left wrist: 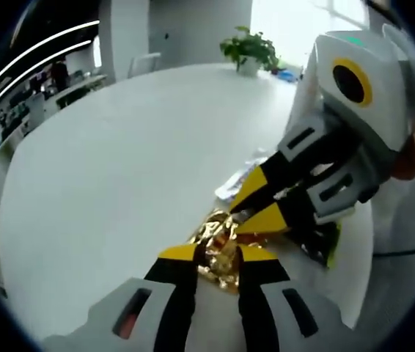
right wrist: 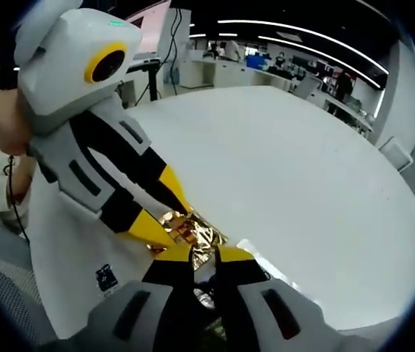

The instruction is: Arrange the skincare products in the storage area until every visible bottle or jar stands upright without overlapping.

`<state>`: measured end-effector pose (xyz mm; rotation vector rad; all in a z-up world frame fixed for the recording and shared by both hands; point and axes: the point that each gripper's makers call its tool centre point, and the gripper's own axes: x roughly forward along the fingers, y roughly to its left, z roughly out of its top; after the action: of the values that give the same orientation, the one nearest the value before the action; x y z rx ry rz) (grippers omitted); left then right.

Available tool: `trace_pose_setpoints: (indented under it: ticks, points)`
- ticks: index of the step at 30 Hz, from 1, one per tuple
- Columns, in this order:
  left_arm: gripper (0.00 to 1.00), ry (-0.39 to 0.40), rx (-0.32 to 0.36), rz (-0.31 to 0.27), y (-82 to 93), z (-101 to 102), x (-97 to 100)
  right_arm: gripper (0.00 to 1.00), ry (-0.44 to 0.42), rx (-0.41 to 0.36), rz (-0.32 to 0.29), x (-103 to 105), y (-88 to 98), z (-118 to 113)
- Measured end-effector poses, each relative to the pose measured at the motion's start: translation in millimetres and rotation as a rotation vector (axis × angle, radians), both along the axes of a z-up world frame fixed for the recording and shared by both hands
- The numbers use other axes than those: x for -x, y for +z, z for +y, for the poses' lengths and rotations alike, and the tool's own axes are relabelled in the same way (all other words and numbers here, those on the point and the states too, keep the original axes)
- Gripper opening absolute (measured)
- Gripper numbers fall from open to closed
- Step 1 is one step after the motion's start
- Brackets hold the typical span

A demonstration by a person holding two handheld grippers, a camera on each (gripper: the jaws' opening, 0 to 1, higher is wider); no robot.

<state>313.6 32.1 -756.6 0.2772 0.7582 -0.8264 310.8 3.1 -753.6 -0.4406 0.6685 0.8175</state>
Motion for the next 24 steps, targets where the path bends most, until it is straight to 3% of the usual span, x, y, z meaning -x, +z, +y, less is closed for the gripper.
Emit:
trace_pose_setpoints:
  ticks: [9,16,24]
  points:
    - [0.34,0.032,-0.007,-0.005,8.4,2.8,8.5,0.22,0.04,-0.022,-0.027,14.9,13.6,-2.7]
    - [0.42,0.059,-0.012,-0.008,19.5,4.0,25.9,0.32,0.068,-0.045,-0.047,33.4,26.7,-12.4]
    - [0.52,0.097,-0.005,-0.02,31.5,8.0,45.6,0.42,0.142,-0.057,-0.148,56.1,44.6,-17.5]
